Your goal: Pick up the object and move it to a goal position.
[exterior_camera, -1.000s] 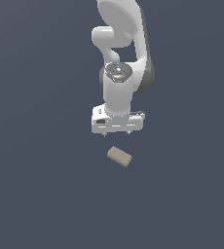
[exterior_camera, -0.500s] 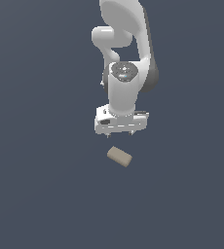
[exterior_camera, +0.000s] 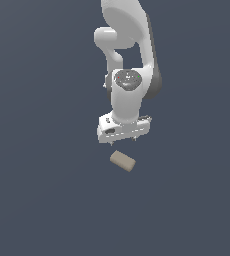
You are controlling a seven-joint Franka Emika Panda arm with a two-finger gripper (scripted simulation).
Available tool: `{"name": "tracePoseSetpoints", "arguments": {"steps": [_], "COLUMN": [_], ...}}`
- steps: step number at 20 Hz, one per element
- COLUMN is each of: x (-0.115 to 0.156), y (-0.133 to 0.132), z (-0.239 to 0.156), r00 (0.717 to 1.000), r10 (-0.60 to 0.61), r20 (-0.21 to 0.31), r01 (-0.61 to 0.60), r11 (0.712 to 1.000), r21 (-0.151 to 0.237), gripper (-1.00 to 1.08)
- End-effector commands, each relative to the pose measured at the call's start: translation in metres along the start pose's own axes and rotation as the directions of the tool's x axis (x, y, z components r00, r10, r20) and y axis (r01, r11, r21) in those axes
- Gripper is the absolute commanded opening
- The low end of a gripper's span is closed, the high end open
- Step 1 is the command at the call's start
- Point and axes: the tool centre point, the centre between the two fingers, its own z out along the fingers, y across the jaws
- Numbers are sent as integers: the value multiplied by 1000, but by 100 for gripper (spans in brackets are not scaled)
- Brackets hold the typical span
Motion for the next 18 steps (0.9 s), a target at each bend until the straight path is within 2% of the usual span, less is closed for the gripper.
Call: {"name": "tracePoseSetpoints", "arguments": {"steps": [1, 5, 9, 13, 18], "x": [2, 7, 11, 16, 21], "y": [1, 1, 2, 3, 3], "z": [5, 16, 28, 40, 55], "r00": [999, 987, 961, 922, 857], "r10": [-54, -162, -276, -386, -515], "r20": [1, 3, 5, 7, 7], "r01": [54, 162, 276, 386, 515], "r11": [999, 987, 961, 922, 857], "r21": [-2, -4, -6, -6, -5], "gripper": [100, 100, 100, 100, 100]}}
